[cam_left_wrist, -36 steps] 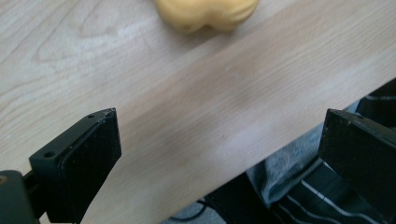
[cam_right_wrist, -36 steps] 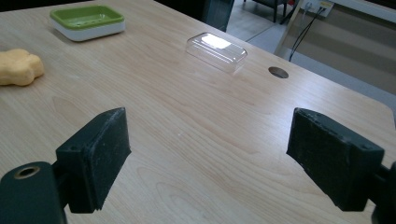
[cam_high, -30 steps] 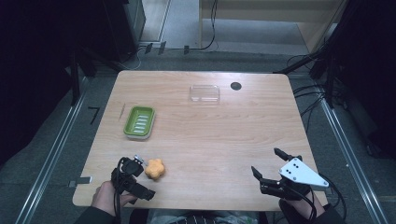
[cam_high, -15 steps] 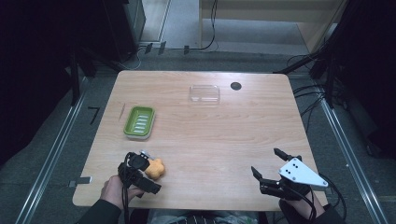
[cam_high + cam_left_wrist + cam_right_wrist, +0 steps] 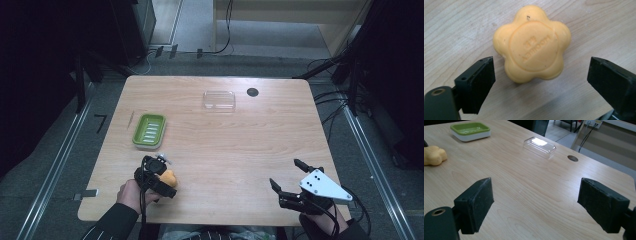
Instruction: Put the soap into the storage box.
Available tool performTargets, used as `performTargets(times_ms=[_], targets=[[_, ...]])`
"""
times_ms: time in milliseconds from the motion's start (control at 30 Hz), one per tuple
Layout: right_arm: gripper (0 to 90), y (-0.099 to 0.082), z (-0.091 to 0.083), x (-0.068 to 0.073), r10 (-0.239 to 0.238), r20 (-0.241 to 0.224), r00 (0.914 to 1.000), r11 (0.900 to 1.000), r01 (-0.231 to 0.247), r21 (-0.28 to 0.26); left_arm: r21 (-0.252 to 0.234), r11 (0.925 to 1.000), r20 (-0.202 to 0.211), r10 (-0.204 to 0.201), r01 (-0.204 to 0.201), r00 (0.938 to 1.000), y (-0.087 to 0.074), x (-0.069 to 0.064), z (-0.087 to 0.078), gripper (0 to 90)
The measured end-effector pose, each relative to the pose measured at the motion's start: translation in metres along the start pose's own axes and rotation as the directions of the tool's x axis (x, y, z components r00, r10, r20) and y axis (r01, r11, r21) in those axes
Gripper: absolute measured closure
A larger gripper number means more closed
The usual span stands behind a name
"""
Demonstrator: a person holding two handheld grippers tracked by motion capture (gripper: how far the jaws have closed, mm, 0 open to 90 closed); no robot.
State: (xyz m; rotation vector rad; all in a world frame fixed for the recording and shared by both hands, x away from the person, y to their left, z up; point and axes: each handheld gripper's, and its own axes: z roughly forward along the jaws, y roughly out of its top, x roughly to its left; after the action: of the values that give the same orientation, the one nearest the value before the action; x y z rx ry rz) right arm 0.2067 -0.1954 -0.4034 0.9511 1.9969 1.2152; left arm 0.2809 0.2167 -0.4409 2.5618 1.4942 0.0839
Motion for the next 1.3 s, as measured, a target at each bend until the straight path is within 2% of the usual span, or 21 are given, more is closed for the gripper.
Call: performTargets(times_ms=[267, 500, 733, 800, 933, 1067, 1300], targets=[[13.4, 0.0, 0.0, 0.0, -0.001, 0.0, 1.0, 1.0, 0.001, 0.0, 0.017, 0.9999, -0.036, -0.003, 0.004, 0.9994, 0.005, 0.004, 0.006, 16.2], [13.4, 0.0, 0.0, 0.0, -0.003, 0.001, 1.0, 1.0, 0.003, 0.0, 0.021, 0.9997, -0.034, 0.011, -0.01, 0.9994, 0.004, 0.005, 0.006, 29.0], [13.4, 0.0, 0.0, 0.0, 0.0, 0.0, 1.0, 1.0, 0.0, -0.001, 0.029, 0.9991, -0.035, 0.032, -0.031, 0.9989, 0.002, 0.004, 0.007, 36.8], [13.4, 0.0, 0.0, 0.0, 0.0, 0.001, 1.0, 1.0, 0.0, -0.001, 0.028, 0.9991, -0.036, 0.034, -0.033, 0.9988, 0.002, 0.004, 0.007, 36.6], [13.4, 0.0, 0.0, 0.0, 0.0, 0.001, 1.0, 1.0, 0.0, -0.001, 0.022, 0.9993, -0.037, 0.032, -0.031, 0.9988, 0.003, 0.004, 0.007, 30.4], [13.4, 0.0, 0.0, 0.0, -0.001, 0.001, 1.0, 1.0, 0.001, -0.001, 0.029, 0.9992, -0.054, 0.03, -0.029, 0.9981, 0.004, 0.003, 0.009, 29.6], [13.4, 0.0, 0.0, 0.001, -0.003, 0.002, 1.0, 1.0, 0.003, 0.0, 0.028, 0.999, -0.06, 0.036, -0.034, 0.9975, 0.004, 0.002, 0.012, 32.1]])
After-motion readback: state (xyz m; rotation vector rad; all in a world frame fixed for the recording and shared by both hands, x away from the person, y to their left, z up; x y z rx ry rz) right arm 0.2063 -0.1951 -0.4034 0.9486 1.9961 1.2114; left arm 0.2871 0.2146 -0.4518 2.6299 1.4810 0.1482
